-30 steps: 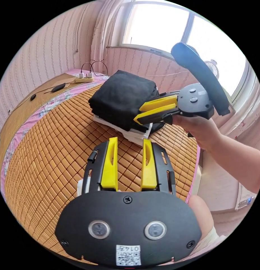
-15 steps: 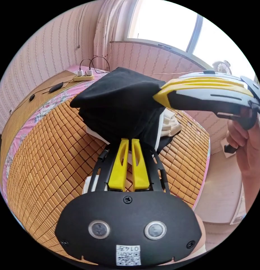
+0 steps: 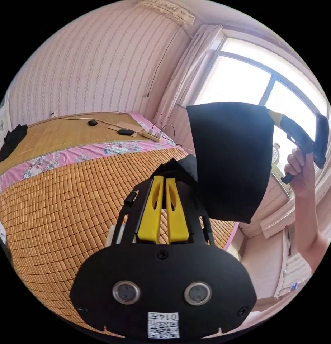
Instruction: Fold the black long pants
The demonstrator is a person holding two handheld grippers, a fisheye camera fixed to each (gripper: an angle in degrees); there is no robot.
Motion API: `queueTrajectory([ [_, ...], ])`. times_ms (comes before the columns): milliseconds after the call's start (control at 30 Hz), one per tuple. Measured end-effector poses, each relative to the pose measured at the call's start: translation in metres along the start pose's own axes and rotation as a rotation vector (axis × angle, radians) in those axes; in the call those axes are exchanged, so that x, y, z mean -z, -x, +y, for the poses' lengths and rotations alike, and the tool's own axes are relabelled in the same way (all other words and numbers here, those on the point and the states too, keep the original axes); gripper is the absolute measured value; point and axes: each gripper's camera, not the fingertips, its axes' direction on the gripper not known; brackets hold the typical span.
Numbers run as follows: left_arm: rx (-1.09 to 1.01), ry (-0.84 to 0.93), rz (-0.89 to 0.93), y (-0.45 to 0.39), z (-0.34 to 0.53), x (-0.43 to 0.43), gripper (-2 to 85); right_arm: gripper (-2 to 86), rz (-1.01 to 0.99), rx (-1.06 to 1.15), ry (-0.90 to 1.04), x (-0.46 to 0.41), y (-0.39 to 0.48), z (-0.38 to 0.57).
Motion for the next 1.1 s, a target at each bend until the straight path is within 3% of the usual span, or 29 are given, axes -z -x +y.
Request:
queueTrajectory([
  [133, 0.024, -0.051, -0.137, 0.056, 0.042, 0.116, -1.0, 0.4, -0.121, 0.023, -0.097, -0.025, 0.069, -0.037],
  [333, -0.013, -0.025, -0.339, 0.113, 0.137, 0.283, -1.0, 0.5, -0.331, -0.218, -0.125, -0.085, 0.127, -0.003],
  [433, 0.010, 0.122, -0.358, 0.134, 0.220, 0.322, -1.0, 0.5, -0.362, -0.359, 0.014, -0.129, 0.149, 0.047],
  [567, 0.238, 0.336, -0.350, 0.177, 0.365, 0.302, -1.0, 0.4, -0.275, -0.466, 0.446, -0.225, 0.176, 0.116],
  [667, 0.443, 0.450, -0.382, 0.203, 0.437, 0.289, -1.0, 0.9, -0.210, -0.353, 0.562, -0.259, 0.212, 0.100],
  [700, 0.485, 0.401, -0.352, 0.207, 0.454, 0.294, -1.0, 1.3, -0.210, -0.261, 0.551, -0.268, 0.235, 0.075],
  [800, 0.504, 0.286, -0.328, 0.210, 0.478, 0.314, -1.0, 6.3, -0.310, 0.002, 0.515, -0.306, 0.305, 0.002],
  [967, 0.412, 0.266, -0.359, 0.209, 0.492, 0.330, -1.0, 13.0, -0.487, 0.396, 0.529, -0.378, 0.438, -0.102],
  [1100, 0.434, 0.221, -0.342, 0.216, 0.509, 0.346, -1.0, 13.6, -0.396, 0.710, 0.635, -0.446, 0.528, -0.131],
])
